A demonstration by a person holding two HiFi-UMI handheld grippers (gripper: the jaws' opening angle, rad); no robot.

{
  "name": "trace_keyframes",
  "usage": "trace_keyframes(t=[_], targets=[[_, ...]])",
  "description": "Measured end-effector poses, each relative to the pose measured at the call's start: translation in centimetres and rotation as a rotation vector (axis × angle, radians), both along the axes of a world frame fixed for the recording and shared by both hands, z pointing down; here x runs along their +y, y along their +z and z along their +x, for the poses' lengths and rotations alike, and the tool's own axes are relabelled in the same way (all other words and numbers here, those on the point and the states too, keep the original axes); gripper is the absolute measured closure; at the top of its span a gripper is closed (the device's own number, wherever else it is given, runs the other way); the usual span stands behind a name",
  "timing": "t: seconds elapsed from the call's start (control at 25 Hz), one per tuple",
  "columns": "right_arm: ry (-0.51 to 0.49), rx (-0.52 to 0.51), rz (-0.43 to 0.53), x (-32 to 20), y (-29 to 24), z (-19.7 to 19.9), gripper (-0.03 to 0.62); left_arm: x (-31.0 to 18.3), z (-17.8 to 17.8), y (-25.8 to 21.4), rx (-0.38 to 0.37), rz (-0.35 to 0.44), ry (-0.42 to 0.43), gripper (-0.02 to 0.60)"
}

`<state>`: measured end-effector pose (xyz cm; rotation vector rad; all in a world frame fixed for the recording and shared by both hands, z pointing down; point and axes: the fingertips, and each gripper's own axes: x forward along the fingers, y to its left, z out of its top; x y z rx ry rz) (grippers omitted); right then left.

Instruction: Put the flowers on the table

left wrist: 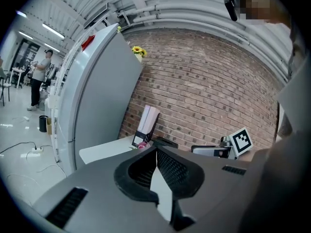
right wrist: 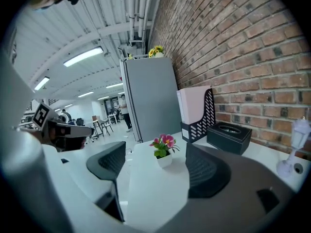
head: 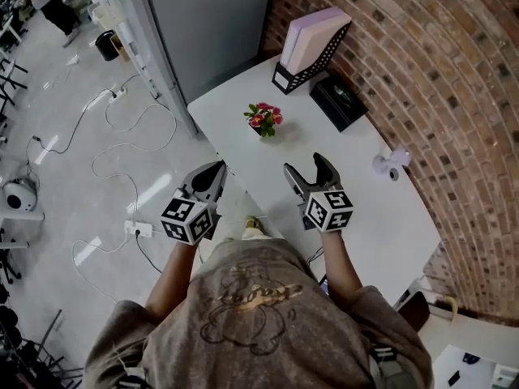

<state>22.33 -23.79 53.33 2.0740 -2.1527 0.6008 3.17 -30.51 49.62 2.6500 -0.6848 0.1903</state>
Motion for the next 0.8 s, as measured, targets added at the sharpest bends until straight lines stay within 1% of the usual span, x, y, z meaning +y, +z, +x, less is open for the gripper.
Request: trace_keyframes(t=[0.16,0.4,0.48,0.64,0.8], targets=[[0.006,0.001,0.017,1.7,-0.8,0.2,0.231,0.1,1.0,-0.3,-0.011,0.025,0.024,0.558],[-0.089,0.031,0.026,3.2,-1.0,-2.4,0.281,0.3,1.3,-0.7,-0.022,0.060,0.037,0.558],[-0.105,0.045,0.028,3.2,-1.0,-2.9,0.301,0.2,1.3,-0.8,-0.021,0.067,0.035,0.558],[-0.104,0.038,0.051,3.2,-1.3,-2.7,0.350,0.0,0.8,-0.9,-0.017,0.072,0.013,0.558],[-0.089,0.030,0.068,3.0,-1.7,-2.3,0.379,-0.4,0.0,-0.9,-0.014,0.073,-0.009,0.558]])
